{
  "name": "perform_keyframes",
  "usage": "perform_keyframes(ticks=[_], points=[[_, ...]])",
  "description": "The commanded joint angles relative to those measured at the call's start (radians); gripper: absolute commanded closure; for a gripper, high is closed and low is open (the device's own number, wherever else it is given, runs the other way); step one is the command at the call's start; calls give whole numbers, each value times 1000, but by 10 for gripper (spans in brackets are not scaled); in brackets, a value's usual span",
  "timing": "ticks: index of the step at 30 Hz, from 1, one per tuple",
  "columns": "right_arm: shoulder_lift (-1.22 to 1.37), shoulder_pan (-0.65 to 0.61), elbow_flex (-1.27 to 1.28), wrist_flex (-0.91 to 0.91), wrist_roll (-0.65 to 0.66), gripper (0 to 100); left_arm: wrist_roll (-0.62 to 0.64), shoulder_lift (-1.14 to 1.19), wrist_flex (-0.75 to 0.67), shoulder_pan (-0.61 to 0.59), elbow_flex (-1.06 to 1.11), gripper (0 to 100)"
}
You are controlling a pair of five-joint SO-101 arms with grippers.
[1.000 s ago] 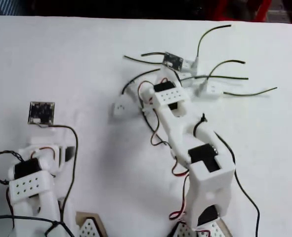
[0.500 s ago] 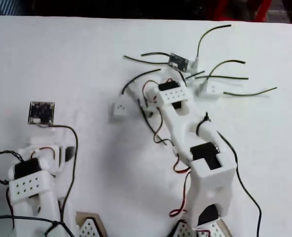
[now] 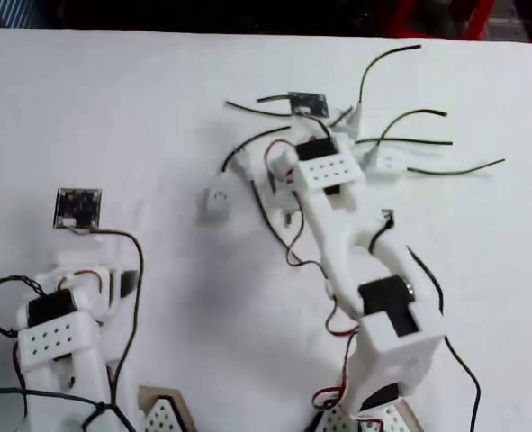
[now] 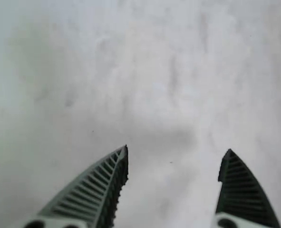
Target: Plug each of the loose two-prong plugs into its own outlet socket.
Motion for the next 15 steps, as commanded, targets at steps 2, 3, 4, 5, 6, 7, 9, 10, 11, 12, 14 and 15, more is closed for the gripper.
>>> perform_keyframes(ticks=[2,3,4,5,6,7,9,10,11,12,14,15], points=[[-79,84,-41,114,184,981,-6,-21,-20,-8,-5,695],[-77,104,-38,134,226,981,-6,-21,-20,-8,-5,695],[-77,120,-31,153,265,981,-6,-21,-20,-8,-5,695],[-81,131,-20,168,302,981,-6,-21,-20,-8,-5,695],[-81,140,-8,186,339,981,-6,-21,-20,-8,-5,695],[-81,145,6,206,371,981,-6,-21,-20,-8,-5,695],[-79,145,52,226,425,981,-6,-21,-20,-8,-5,695],[-79,143,81,228,446,981,-6,-21,-20,-8,-5,695],[-79,142,109,228,465,981,-6,-21,-20,-8,-5,695],[-79,140,133,226,483,981,-6,-21,-20,-8,-5,695],[-79,142,167,226,511,981,-6,-21,-20,-8,-3,695],[-79,143,176,226,526,981,-6,-21,-20,-8,-3,695]])
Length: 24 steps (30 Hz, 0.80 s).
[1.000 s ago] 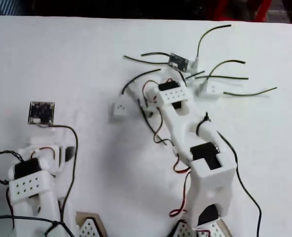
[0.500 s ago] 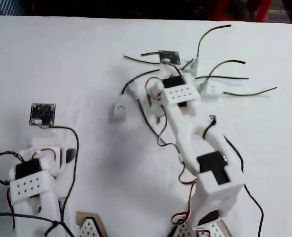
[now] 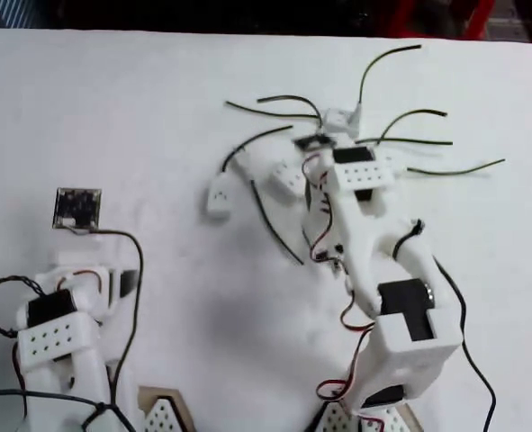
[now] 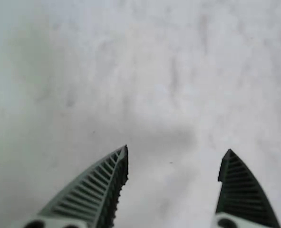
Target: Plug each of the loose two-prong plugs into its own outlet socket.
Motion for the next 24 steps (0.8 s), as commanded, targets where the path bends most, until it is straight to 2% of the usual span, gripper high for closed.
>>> perform_keyframes(ticks=[1,4,9,16,24], points=[[-61,13,18,12,60,981,-6,-21,-20,-8,-3,695],[-59,13,20,18,94,974,-6,-21,-20,-8,-3,695],[-44,10,18,54,101,900,-6,-21,-20,-8,-3,695],[68,10,8,64,101,900,-6,-21,-20,-8,-3,695],[74,10,-29,68,95,901,-6,-21,-20,-8,-2,695]])
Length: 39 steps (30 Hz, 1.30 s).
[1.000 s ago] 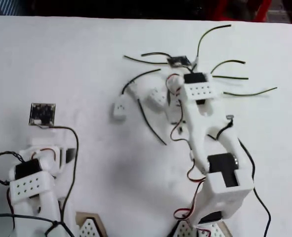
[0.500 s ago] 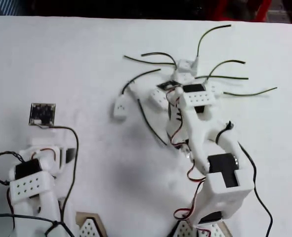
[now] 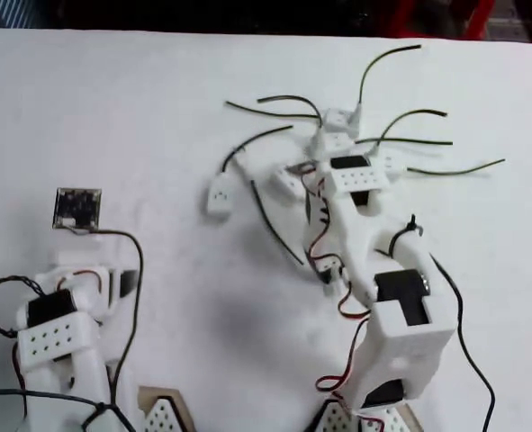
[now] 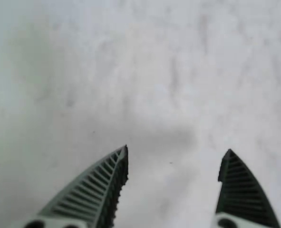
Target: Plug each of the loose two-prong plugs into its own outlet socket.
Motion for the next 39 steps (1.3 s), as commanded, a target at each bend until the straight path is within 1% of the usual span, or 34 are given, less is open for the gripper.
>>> perform_keyframes(ticks=[1,3,7,10,16,25,35,39], points=[[1,7,-37,10,5,901,-6,-21,-20,-8,-2,695],[2,7,-37,10,5,909,-6,-21,-20,-8,-2,695],[2,7,-37,4,3,968,-6,-21,-20,-8,-2,695],[2,7,-37,4,3,978,-6,-21,-20,-8,-2,695],[2,1,-37,4,3,979,-6,-21,-20,-8,-2,695],[4,-85,-37,8,2,979,-6,-21,-20,-8,-2,695],[7,-94,-32,10,2,981,-6,-21,-20,-8,-2,695],[61,-104,-38,8,2,981,-6,-21,-20,-8,-2,695]])
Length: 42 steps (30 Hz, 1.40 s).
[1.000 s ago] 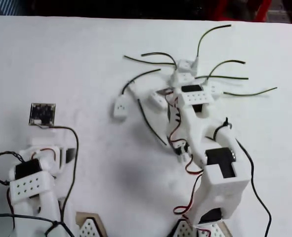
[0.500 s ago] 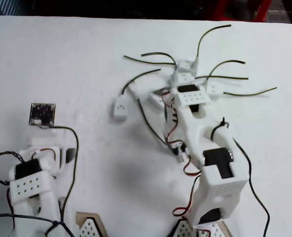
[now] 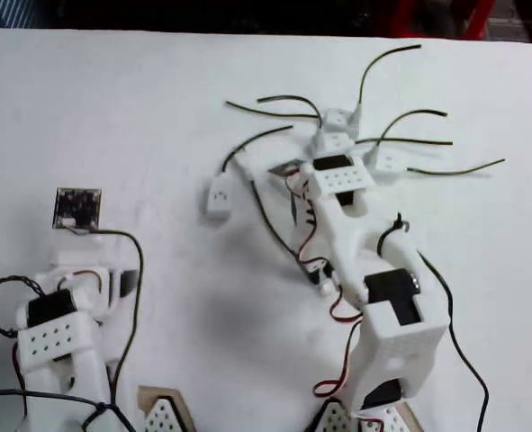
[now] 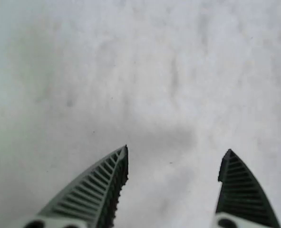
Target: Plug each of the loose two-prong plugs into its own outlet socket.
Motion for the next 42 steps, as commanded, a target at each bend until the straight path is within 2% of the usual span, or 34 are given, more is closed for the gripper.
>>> perform_keyframes(ticks=[1,7,16,22,27,42], points=[[44,-36,-17,12,2,981,-6,-21,-20,-8,-2,695],[59,-31,-60,28,2,981,-6,-21,-20,-8,-2,695],[-28,-38,-193,229,2,981,-8,-21,-20,-8,-2,695],[-249,-38,-190,234,-5,981,-8,-21,-20,-8,-2,695],[-397,-41,-190,232,-89,981,-8,-21,-20,-8,-2,695],[-627,-41,-169,182,-209,981,-8,-21,-20,-8,-2,695]])
